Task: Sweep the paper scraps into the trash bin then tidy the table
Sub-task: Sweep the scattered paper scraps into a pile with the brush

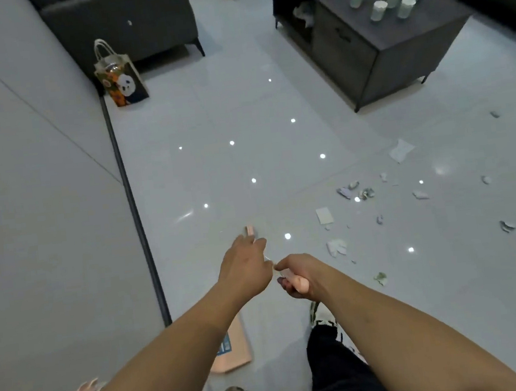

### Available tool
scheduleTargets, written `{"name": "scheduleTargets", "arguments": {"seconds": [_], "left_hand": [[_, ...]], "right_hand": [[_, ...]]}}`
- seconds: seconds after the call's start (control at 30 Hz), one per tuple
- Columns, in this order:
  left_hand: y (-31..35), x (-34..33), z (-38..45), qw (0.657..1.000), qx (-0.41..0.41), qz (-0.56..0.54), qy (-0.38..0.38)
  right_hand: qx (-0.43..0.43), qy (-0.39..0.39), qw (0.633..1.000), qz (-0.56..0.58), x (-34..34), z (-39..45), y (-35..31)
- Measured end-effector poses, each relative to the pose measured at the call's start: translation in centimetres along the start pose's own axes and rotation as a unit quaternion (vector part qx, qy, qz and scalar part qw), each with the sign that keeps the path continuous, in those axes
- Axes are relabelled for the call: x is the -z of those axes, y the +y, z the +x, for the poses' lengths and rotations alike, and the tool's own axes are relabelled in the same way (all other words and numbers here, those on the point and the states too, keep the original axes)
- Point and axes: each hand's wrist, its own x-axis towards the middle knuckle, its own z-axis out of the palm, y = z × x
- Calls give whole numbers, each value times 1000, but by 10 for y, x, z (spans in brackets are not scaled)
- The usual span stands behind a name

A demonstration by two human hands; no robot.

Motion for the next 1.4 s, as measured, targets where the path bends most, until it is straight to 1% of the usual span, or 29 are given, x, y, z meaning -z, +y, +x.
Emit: {"name": "scheduleTargets", "arguments": {"seconds": [0.17, 0.3, 0.43, 0.53, 0.63, 0.7, 0.87, 0.97, 1.03, 1.17, 1.27, 1.4], "left_hand": [[66, -2, 68, 999, -8, 22, -43], [125, -5, 114, 997, -34, 14, -72], [173, -10, 144, 992, -77, 41, -95], [194, -10, 161, 988, -105, 60, -95], [201, -6, 179, 984, -124, 78, -103], [200, -1, 195, 983, -122, 82, -106], [190, 17, 244, 984, -106, 78, -118], [178, 33, 289, 981, -126, 82, -120], [170, 47, 324, 979, -138, 86, -120], [159, 77, 388, 977, -153, 85, -120], [157, 94, 422, 973, -170, 82, -131], [172, 111, 461, 967, -197, 84, -139]], "right_hand": [[10, 39, 996, 84, 112, 5, -29], [24, 105, 989, 98, 202, -6, -45], [31, 166, 977, 129, 254, -7, -59], [48, 198, 969, 138, 257, -1, -69], [60, 202, 968, 135, 252, 0, -84], [71, 186, 969, 147, 251, -2, -101], [66, 104, 968, 220, 248, 2, -147], [44, 91, 956, 274, 247, 24, -178], [30, 130, 947, 292, 248, 37, -201], [28, 251, 916, 312, 254, 56, -243], [46, 286, 904, 315, 243, 64, -282], [69, 308, 898, 308, 229, 71, -328]]}}
